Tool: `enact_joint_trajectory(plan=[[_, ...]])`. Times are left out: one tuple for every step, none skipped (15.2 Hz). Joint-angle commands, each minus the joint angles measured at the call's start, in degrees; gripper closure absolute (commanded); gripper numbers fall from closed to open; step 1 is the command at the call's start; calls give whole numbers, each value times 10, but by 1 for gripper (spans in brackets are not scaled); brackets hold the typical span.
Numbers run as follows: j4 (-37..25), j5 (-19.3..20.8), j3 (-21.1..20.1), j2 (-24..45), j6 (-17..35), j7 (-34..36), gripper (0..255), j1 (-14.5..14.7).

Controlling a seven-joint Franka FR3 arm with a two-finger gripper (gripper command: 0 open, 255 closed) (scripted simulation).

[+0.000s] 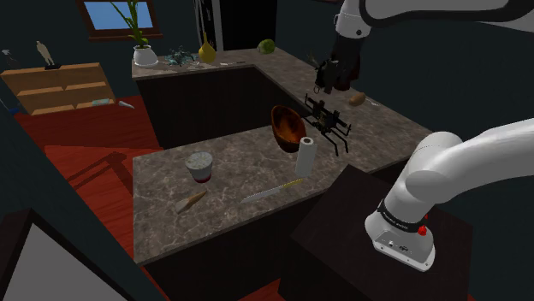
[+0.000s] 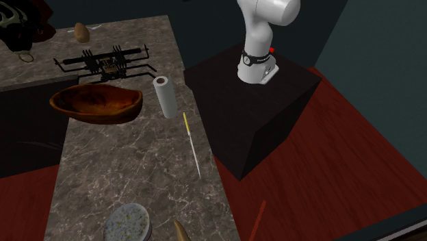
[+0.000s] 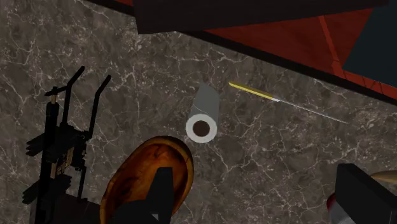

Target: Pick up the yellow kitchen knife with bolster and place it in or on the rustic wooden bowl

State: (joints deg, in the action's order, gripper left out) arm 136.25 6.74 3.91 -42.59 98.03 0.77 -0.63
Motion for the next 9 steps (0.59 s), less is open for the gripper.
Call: enact_joint_trajectory(plan=[[0,0,0,0,0,0,0,0],[16,2,3,3,21,-13,0,6],[32,3,7,8,43,-26,0,12],[47,5,10,13,65,-39,0,17],[61,6,14,19,86,-52,0,23],[75,8,17,25,109,-66,0,29],[88,10,21,33,131,-79,0,35],[100,11,24,42,154,-92,0,41],[112,12,28,51,177,-105,0,47]])
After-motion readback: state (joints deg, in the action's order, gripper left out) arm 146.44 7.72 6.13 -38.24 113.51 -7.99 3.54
